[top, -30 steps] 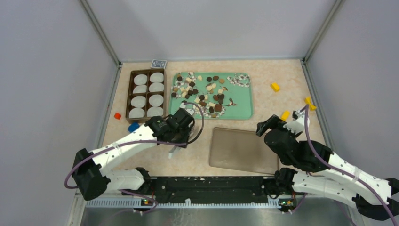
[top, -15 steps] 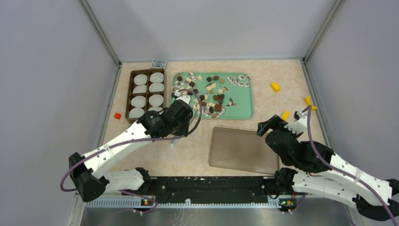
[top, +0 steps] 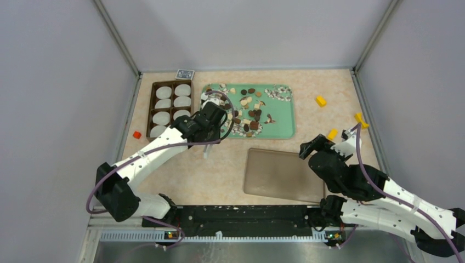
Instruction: Pack the chocolate
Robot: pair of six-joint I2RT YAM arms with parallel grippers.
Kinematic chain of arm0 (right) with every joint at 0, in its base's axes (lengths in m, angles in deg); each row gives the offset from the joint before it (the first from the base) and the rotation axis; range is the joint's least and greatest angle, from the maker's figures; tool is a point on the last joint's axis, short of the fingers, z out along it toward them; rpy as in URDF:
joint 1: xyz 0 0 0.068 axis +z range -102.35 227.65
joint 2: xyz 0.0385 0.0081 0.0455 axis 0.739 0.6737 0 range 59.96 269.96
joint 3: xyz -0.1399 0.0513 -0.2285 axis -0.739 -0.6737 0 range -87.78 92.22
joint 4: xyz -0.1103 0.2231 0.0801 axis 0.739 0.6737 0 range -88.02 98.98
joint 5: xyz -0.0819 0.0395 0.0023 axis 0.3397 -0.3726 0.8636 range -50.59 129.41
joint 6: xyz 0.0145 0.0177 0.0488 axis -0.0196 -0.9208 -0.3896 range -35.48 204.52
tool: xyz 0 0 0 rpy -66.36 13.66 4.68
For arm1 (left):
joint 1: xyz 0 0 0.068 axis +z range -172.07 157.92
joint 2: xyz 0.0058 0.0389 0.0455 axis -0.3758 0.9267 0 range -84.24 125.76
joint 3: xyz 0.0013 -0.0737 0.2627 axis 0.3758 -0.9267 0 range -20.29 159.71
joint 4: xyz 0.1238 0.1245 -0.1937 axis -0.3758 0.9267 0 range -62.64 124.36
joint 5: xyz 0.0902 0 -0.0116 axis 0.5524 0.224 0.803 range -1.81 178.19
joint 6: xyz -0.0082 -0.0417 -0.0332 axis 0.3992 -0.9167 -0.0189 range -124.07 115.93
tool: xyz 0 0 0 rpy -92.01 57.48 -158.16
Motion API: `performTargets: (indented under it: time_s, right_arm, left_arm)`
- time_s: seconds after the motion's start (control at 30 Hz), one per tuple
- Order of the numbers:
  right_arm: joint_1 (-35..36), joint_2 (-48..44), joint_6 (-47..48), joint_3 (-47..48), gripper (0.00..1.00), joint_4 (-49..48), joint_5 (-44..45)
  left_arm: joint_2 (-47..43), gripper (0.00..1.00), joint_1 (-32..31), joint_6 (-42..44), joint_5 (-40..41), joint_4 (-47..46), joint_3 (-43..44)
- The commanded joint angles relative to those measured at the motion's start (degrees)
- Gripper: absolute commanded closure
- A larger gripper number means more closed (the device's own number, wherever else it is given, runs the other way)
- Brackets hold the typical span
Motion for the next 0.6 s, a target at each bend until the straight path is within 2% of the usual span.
performTargets:
  time_s: [0.0,0.27,0.57]
  right_arm:
    - [-0.4,0.0,0.4,0.2,0.16,0.4,1.0]
    - [-0.4,0.3,0.6,-0.2,0.16,-0.7,0.8]
    - [-0.3,1.2,1.5,-0.1,0.16,-1.4,0.0]
  left_arm:
    - [-0.9,0.59,1.5,-1.6,-1.8,-6.0,-1.7]
    - [1.8,0.58,1.7,-1.9,-5.6,-7.2,-3.0]
    - [3.9,0.56,1.7,-4.2,-3.7,-5.8,-3.2]
